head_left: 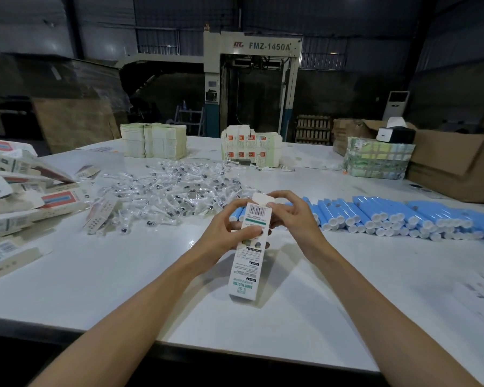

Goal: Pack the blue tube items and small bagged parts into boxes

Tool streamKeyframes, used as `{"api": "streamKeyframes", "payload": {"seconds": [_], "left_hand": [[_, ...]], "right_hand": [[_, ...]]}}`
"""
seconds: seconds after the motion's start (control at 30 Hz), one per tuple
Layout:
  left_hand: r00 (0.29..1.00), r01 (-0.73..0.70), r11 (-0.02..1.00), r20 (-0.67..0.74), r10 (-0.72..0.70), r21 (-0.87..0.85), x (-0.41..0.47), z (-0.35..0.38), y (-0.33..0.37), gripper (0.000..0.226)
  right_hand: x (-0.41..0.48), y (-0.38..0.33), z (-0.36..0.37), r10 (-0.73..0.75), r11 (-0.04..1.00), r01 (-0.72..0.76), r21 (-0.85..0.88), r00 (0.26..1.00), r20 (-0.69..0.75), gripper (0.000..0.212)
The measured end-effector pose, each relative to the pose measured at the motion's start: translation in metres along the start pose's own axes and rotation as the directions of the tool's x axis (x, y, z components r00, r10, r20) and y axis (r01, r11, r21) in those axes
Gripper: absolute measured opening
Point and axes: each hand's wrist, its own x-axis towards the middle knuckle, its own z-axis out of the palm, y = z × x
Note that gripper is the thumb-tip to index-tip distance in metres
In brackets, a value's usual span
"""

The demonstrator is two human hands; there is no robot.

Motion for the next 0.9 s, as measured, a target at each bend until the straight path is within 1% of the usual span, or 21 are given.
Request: {"api": "streamKeyframes", "payload": {"seconds": [0.1,0.2,0.27,0.33,0.4,0.53,0.67,0.9], "left_hand": [[1.000,0.009,1.000,-0.012,-0.008,0.021,-0.001,0.000,0.001,0.061],[0.999,0.010,0.999,-0.039,-0.008,0.044,-0.001,0.002,0.002,0.060],[0.999,0.006,0.998,-0.043,-0.004,0.055,-0.002,0.003,0.003,0.060],[0.999,-0.002,0.998,-0.052,0.006,0.067,-0.003,0.003,0.005,0.057],[0.998,-0.017,0.997,-0.066,0.022,0.081,-0.004,0.004,0.008,0.052],[0.995,-0.059,0.989,-0.073,0.069,0.133,-0.005,0.007,0.012,0.053],[0.993,-0.085,0.983,-0.070,0.097,0.162,-0.005,0.007,0.014,0.057],[0.993,-0.095,0.980,-0.058,0.107,0.177,-0.004,0.008,0.016,0.058]], "right_hand": [[-0.001,-0.001,0.001,-0.037,0.998,0.037,-0.052,0.999,-0.003,0.009],[-0.002,-0.002,0.002,-0.122,0.983,0.121,-0.139,0.992,-0.001,0.003],[-0.002,-0.003,0.001,-0.161,0.969,0.160,-0.188,0.987,0.011,0.002],[-0.003,-0.005,0.000,-0.160,0.966,0.165,-0.198,0.986,0.038,0.005],[-0.004,-0.009,0.002,-0.112,0.986,0.117,-0.116,0.992,0.049,0.012],[-0.001,-0.017,0.007,0.001,0.997,0.003,0.075,0.999,-0.048,0.027],[0.003,-0.019,0.009,0.054,0.990,-0.045,0.135,0.996,-0.066,0.019],[0.002,-0.025,0.003,0.059,0.987,-0.055,0.152,0.998,-0.024,0.013]]}}
